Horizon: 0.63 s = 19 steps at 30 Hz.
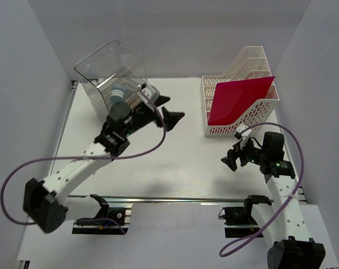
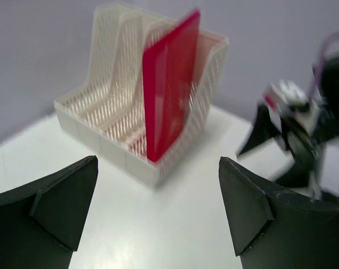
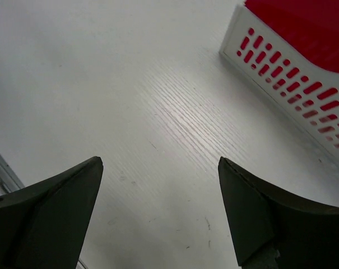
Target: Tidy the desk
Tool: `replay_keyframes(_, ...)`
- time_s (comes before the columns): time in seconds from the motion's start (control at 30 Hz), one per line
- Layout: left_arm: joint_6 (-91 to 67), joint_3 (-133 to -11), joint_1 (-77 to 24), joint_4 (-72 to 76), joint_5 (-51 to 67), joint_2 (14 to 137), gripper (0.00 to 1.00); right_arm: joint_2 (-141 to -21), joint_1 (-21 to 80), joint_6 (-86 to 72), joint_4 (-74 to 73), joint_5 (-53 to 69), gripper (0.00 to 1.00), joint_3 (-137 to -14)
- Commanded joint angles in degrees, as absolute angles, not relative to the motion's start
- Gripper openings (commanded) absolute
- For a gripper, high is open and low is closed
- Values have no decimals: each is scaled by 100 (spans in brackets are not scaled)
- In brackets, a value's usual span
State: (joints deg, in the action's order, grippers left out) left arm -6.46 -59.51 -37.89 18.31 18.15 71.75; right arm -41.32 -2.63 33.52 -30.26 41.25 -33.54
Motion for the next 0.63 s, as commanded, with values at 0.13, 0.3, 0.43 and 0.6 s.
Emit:
replay_keyframes(0.13, -440, -4036, -3797, -614, 1513, 5161, 98, -3930, -325, 1706, -1822, 2806, 89, -3341)
replay_keyframes(0.3, -308, -3446, -3797, -852, 1266, 4264, 98, -3718, -360, 1380, -1547, 2417, 89, -3208)
replay_keyframes(0.43, -308, -3419, -3797, -818, 1213, 4201, 98, -3770, -413, 1318, -1556, 2329, 89, -3252)
replay_keyframes(0.6, -211, -3480, -3797, -949, 1257, 4219, 98, -3735, -457, 1468, -1503, 2198, 89, -3199)
